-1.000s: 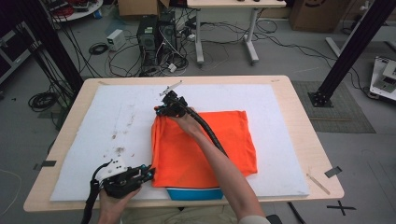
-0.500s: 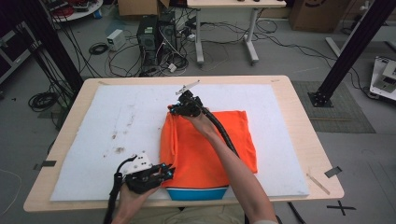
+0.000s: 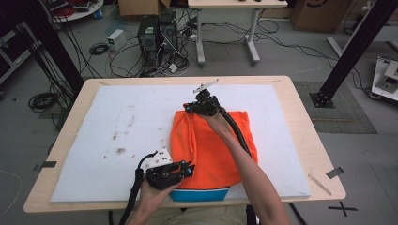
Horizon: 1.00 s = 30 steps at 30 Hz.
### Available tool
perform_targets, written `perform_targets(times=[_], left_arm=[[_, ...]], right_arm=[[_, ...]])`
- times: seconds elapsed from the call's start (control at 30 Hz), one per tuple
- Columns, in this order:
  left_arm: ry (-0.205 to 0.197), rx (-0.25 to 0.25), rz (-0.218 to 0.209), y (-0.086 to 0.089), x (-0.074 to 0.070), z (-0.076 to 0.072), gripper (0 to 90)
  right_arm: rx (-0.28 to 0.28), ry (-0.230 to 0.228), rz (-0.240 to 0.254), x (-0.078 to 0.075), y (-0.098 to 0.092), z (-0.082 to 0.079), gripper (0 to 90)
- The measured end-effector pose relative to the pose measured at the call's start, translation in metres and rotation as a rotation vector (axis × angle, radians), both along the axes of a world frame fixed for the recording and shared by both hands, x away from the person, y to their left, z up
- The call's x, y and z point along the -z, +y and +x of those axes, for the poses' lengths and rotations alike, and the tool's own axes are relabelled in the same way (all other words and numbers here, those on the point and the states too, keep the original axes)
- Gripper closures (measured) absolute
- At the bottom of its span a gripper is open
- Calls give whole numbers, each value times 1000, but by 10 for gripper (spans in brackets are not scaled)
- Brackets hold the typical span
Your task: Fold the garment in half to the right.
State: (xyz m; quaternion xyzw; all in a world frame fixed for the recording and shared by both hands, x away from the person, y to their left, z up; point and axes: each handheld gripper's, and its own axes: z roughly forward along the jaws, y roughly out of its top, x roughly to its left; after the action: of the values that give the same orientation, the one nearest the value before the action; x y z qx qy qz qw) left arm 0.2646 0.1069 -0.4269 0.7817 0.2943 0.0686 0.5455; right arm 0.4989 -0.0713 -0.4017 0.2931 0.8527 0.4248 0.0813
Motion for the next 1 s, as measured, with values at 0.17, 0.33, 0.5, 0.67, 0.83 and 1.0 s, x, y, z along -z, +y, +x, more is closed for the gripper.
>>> perform_targets(times=[0.17,0.33,0.5,0.67,0.83,1.0], left_arm=[[1,7,6,-21,-7,3,810],[-16,19,27,-36,-11,4,810],[-3,38,19,-49,-12,9,810],[7,59,15,-62,-13,14,810],[14,79,8,-81,-17,21,810],[17,95,15,-92,-18,24,810]], right_arm=[[27,4,-2,1,-20,2,857],[42,-3,-2,0,-33,1,857],[62,-7,-5,0,-46,1,857],[71,-10,-6,0,-57,2,857],[102,-7,-17,-2,-73,2,857],[115,-6,-19,-2,-84,3,857]])
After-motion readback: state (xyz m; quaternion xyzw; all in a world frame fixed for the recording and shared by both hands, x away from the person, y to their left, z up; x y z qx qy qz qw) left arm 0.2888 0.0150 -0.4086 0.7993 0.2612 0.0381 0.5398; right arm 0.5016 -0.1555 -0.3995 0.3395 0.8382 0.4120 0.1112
